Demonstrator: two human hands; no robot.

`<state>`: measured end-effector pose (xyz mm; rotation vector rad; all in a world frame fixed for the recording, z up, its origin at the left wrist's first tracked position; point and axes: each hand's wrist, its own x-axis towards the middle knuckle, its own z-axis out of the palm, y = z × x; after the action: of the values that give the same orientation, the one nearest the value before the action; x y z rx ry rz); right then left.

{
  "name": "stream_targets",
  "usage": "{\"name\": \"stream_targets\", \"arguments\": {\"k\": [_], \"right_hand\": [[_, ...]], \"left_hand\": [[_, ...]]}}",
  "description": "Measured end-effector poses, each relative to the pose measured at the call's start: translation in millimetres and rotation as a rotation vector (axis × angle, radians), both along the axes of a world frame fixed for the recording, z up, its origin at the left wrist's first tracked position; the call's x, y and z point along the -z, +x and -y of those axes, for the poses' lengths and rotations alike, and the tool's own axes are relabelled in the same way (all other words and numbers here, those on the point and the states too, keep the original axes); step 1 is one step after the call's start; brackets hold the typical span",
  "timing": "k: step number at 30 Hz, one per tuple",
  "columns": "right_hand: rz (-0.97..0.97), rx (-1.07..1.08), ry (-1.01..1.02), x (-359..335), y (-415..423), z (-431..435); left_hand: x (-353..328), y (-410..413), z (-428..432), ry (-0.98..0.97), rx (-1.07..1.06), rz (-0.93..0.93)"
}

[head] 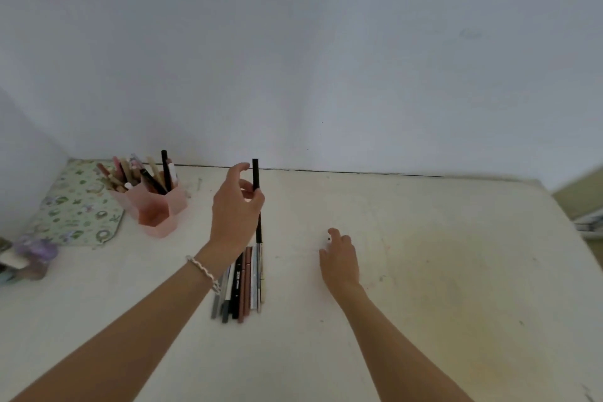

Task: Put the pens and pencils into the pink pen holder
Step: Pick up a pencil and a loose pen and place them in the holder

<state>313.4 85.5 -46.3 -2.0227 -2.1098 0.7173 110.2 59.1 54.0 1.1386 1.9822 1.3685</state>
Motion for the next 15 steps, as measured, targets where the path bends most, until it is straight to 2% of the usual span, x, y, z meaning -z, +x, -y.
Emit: {"name": "stream_targets", "arguments": {"k": [3,5,9,12,15], "right_hand": [[0.010,-0.031,-0.025,1.4,-5.0,-3.3],[-0.100,0.003,0.012,-7.5,-16.1,-11.2],[-0.342,-0.025,0.260,-37.1,-57.2,-28.0],[-0.578,-0.037,0.323,-63.7,-90.4,-32.4],[-0.736,-0.126,0.380,-88.3,-126.0,-29.4]], "left_hand": [[2.3,-5.6,5.9,-0.002,0.003,-0.003],[-0.5,-21.8,10.8,0.019,-0.031,-0.072],[-16.6,-80.7,19.5,0.083,-0.156,-0.142],[-26.6,-124.0,24.0,0.122,-0.259,-0.245],[-30.7,-154.5,24.9,0.097,-0.306,-0.388]]}}
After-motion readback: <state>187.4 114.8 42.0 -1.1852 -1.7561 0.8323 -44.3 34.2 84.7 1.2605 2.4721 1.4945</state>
